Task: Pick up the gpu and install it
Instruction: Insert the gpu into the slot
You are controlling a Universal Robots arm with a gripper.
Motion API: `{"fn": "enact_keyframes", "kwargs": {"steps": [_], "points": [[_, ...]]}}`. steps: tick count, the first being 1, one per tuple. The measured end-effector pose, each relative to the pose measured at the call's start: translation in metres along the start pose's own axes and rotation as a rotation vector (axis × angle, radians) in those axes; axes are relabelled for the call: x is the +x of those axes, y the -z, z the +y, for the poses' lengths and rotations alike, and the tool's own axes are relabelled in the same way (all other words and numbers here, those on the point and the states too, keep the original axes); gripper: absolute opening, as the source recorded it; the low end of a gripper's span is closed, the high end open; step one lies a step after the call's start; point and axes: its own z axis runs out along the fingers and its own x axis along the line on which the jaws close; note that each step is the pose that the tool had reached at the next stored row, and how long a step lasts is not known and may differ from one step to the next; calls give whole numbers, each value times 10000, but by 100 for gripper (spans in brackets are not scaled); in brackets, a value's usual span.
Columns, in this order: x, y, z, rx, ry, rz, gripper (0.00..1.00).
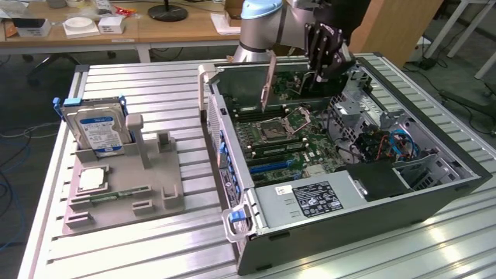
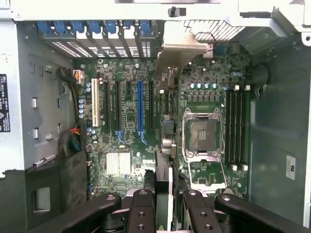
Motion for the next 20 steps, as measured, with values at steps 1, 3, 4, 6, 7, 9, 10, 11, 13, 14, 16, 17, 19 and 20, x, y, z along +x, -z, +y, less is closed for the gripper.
{"fn": "enact_keyframes", "kwargs": {"steps": [1,3,4,6,7,9,10,11,13,14,16,17,19,20], "points": [[4,-19,0,0,1,-1,27],[10,-55,0,0,0,2,27],[11,-73,0,0,0,3,27],[11,-92,0,-8,-1,6,27],[11,-93,0,-13,0,8,27],[11,-101,0,-41,1,6,27],[8,-110,7,-54,-1,6,27],[8,-122,8,-80,1,8,27],[8,-146,8,-127,0,30,27],[8,-165,3,-127,0,32,27],[8,-201,10,-127,-4,38,27],[8,-219,18,-127,-2,37,27],[9,-256,27,-126,0,38,27],[9,-273,43,-127,0,47,27]]}}
